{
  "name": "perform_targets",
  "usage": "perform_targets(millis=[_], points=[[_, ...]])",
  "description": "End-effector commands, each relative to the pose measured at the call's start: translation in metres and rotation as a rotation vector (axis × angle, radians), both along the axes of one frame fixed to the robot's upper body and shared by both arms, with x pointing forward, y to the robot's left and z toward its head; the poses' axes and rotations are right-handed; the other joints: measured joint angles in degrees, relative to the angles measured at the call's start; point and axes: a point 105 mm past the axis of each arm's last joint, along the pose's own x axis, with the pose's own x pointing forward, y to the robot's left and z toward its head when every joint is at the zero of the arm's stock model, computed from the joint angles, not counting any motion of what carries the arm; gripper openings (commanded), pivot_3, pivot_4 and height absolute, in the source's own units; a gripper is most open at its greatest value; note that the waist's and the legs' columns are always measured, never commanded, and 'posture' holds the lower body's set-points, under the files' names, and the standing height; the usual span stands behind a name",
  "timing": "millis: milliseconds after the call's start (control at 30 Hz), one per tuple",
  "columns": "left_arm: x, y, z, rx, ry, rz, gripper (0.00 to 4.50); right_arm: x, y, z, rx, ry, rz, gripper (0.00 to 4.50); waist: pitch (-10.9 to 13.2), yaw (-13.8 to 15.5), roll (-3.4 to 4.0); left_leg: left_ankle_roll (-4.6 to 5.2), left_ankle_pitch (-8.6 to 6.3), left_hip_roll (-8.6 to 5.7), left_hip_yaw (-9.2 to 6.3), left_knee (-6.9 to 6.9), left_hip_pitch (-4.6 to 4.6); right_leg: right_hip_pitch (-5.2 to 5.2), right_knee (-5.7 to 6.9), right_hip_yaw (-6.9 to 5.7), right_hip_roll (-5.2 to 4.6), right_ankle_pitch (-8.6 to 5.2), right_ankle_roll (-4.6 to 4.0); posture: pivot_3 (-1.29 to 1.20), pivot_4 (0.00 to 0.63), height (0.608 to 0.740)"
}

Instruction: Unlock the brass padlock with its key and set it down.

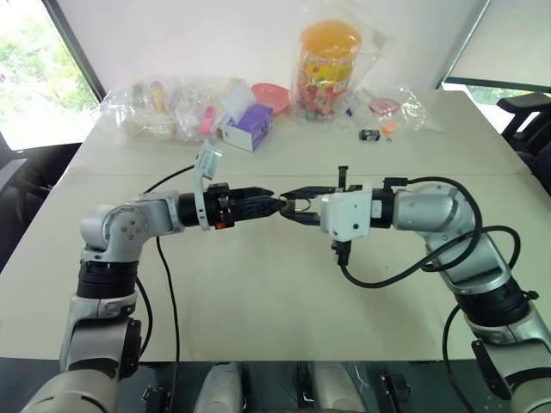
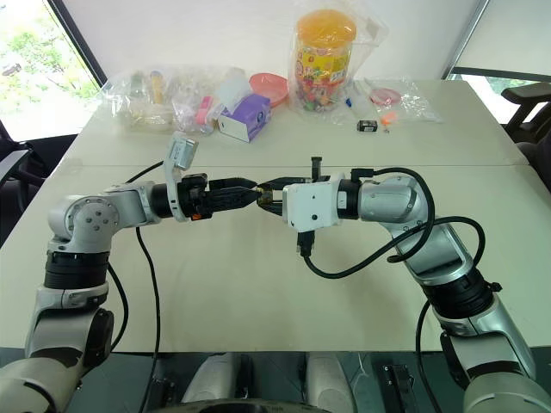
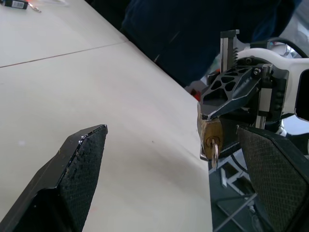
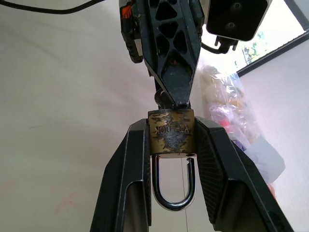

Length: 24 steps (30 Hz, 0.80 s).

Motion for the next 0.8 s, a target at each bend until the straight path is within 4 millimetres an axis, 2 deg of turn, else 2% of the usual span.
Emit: perform_targets(millis=[33,167,300,467,733,800], points=[[-0.006,-0.007,0.010,-0.015,-0.060,-0.032,3.70,-0.004,0.002,0.010,0.019,-0.040,0.017,0.71,0.00,0.06,0.00,0.00,0.00,0.00,0.00,0.00,0.00,0.00,0.00,0.00,0.00,0.00,0.00,0.00,0.150,0.740],[-0.005,-0.009,0.009,-0.013,-0.062,-0.027,2.06,-0.004,0.002,0.010,0.020,-0.039,0.015,0.71,0.00,0.11,0.00,-0.01,0.00,-0.01,0.00,0.00,0.00,0.00,0.00,0.00,-0.02,0.00,0.00,0.00,0.150,0.740],[-0.008,-0.014,0.007,-0.008,-0.058,-0.044,0.16,-0.004,0.003,0.010,0.020,-0.038,0.015,0.71,0.00,0.09,0.00,0.00,0.00,-0.01,0.01,0.00,0.00,0.01,0.00,0.00,-0.02,0.00,0.00,0.00,0.150,0.740],[-0.015,-0.016,0.004,-0.003,-0.044,-0.084,0.07,-0.004,0.003,0.011,0.020,-0.041,0.016,0.71,0.00,0.02,0.00,0.00,0.00,-0.01,0.01,0.00,0.01,0.00,0.00,0.01,-0.01,0.00,0.00,0.00,0.150,0.740],[-0.015,-0.013,0.001,0.023,-0.036,-0.081,0.07,-0.004,0.004,0.012,0.030,-0.032,0.016,0.71,0.00,0.07,0.00,0.00,0.00,-0.01,0.00,0.00,0.00,0.00,0.00,0.01,-0.01,0.00,0.00,0.00,0.150,0.740],[-0.016,-0.013,0.001,0.023,-0.033,-0.084,0.00,-0.004,0.004,0.013,0.035,-0.029,0.015,1.76,0.00,0.07,0.00,0.00,0.00,-0.01,0.00,0.00,0.00,0.00,0.00,0.01,-0.01,0.00,0.00,0.00,0.150,0.740]])
